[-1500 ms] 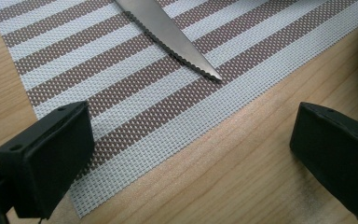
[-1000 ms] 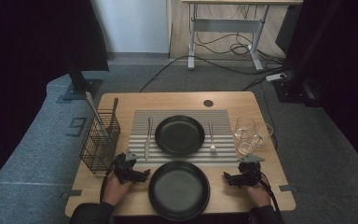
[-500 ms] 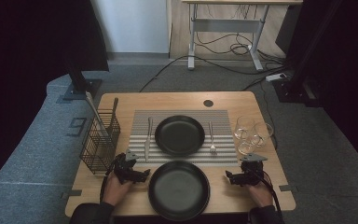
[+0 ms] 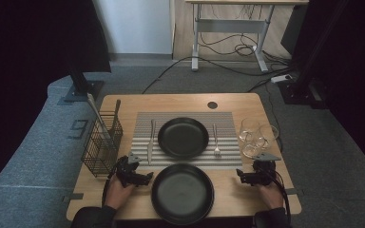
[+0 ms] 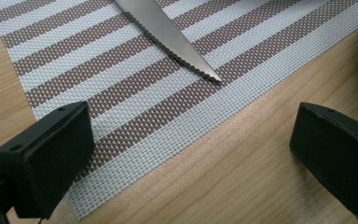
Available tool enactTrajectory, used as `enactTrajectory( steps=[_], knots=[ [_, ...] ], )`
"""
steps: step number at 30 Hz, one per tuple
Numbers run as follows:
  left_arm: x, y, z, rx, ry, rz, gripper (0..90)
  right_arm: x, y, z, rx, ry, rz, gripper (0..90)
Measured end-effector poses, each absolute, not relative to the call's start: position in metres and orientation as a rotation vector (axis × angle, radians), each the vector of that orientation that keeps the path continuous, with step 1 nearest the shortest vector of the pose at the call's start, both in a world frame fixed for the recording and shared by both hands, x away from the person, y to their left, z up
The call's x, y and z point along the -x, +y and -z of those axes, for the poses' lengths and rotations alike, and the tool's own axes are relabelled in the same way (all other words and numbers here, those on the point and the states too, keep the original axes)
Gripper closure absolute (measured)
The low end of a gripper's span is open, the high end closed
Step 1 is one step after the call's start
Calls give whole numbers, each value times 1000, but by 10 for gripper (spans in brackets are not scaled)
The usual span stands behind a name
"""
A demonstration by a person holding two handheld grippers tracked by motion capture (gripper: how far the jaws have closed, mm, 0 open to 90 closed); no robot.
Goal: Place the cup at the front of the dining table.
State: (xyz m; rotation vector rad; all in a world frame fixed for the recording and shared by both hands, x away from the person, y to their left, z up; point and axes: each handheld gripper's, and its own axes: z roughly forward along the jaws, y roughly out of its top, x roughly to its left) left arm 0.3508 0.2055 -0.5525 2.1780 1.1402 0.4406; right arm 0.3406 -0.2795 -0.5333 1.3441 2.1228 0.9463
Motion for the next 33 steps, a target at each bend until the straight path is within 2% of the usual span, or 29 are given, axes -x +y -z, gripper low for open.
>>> enactTrajectory(
  steps=[13, 26, 33],
  knots=[
    [-351, 205, 553, -2175, 1146, -443, 0, -361, -304, 519, -1468, 2022, -938, 8],
    [-351, 205, 552, -2174, 1149, -444, 0, -393, -304, 512, -1511, 1967, -913, 14],
    [-351, 205, 553, -2173, 1150, -444, 0, -405, -298, 514, -1536, 1966, -910, 79]
  ],
)
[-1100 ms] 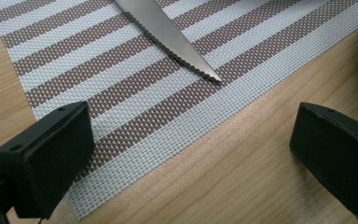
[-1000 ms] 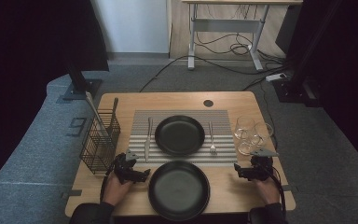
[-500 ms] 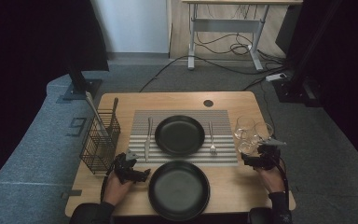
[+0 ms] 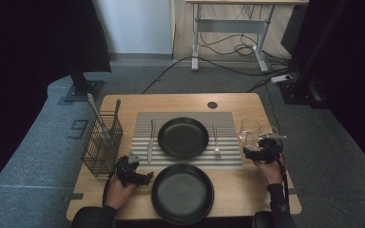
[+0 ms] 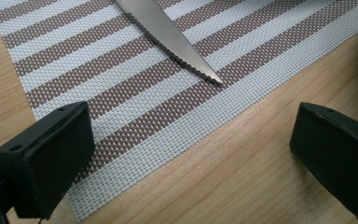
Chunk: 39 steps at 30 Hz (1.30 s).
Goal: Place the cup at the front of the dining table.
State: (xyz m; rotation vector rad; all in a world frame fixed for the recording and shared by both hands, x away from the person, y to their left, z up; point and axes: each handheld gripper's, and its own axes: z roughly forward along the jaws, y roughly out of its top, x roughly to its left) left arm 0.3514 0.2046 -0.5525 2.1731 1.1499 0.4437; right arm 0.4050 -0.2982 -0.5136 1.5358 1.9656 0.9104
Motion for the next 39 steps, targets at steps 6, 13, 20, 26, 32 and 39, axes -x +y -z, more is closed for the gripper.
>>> enactTrajectory(
  steps=[6, 13, 20, 26, 32, 39],
  knots=[
    [-351, 205, 553, -2173, 1150, -444, 0, -411, -294, 512, -1537, 1937, -884, 133],
    [-351, 205, 553, -2172, 1150, -444, 0, -412, -293, 512, -1532, 1928, -865, 194],
    [-351, 205, 553, -2176, 1147, -444, 0, -404, -295, 512, -1537, 1946, -876, 198],
    [-351, 205, 552, -2178, 1147, -444, 0, -386, -300, 512, -1520, 1971, -880, 198],
    [-351, 205, 552, -2176, 1149, -445, 0, -375, -307, 512, -1512, 1982, -901, 191],
    [-351, 205, 553, -2176, 1149, -445, 0, -384, -307, 511, -1510, 1960, -901, 69]
  ],
)
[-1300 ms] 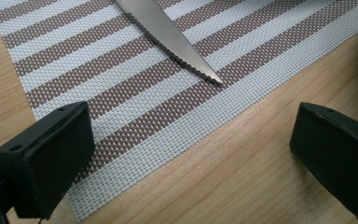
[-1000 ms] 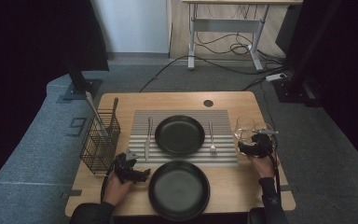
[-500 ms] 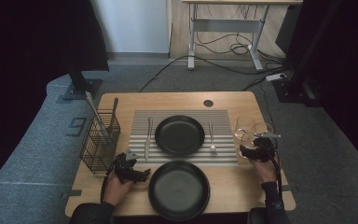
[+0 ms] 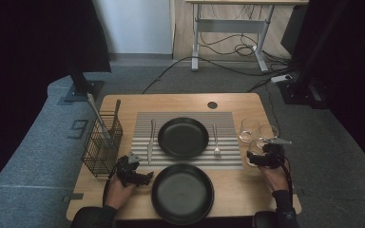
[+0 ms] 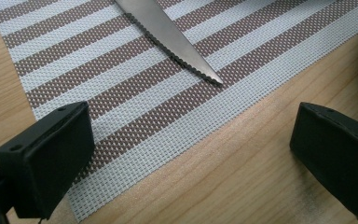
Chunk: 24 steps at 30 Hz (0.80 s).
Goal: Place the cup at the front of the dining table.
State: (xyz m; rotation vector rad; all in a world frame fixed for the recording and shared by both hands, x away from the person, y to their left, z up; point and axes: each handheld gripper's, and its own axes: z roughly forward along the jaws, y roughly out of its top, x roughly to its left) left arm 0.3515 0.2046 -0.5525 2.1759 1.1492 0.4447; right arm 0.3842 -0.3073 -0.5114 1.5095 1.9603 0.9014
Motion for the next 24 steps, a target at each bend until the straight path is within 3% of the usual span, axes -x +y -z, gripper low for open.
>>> enactTrajectory(
  steps=[4, 7, 9, 24],
  knots=[
    [-351, 205, 553, -2176, 1149, -445, 0, -389, -306, 512, -1523, 1955, -878, 46],
    [-351, 205, 553, -2175, 1150, -445, 0, -391, -306, 513, -1524, 1977, -877, 94],
    [-351, 205, 553, -2175, 1150, -445, 0, -391, -305, 512, -1513, 1995, -891, 175],
    [-352, 205, 553, -2175, 1150, -444, 0, -387, -302, 507, -1532, 2015, -868, 187]
  ],
)
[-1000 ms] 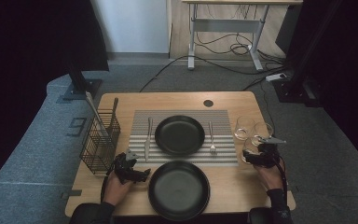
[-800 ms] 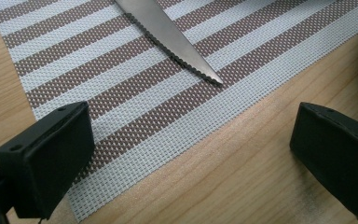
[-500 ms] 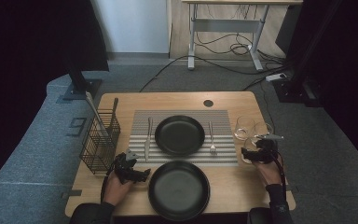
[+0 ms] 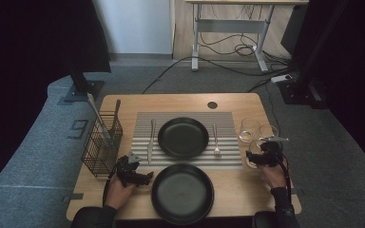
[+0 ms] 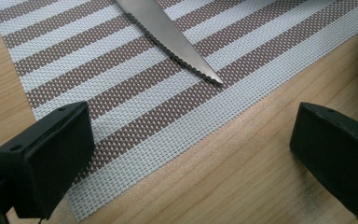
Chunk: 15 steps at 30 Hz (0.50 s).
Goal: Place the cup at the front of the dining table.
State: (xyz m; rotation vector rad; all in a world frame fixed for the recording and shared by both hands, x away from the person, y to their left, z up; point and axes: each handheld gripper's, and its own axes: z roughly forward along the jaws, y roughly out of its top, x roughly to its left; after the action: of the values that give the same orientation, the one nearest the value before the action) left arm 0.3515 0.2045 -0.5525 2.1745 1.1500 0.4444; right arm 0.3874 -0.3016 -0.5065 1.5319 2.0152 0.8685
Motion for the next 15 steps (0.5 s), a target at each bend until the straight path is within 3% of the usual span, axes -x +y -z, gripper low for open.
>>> enactTrajectory(
  steps=[15],
  knots=[
    [-351, 204, 553, -2174, 1151, -445, 0, -385, -285, 473, -1424, 2080, -888, 188]
  ],
)
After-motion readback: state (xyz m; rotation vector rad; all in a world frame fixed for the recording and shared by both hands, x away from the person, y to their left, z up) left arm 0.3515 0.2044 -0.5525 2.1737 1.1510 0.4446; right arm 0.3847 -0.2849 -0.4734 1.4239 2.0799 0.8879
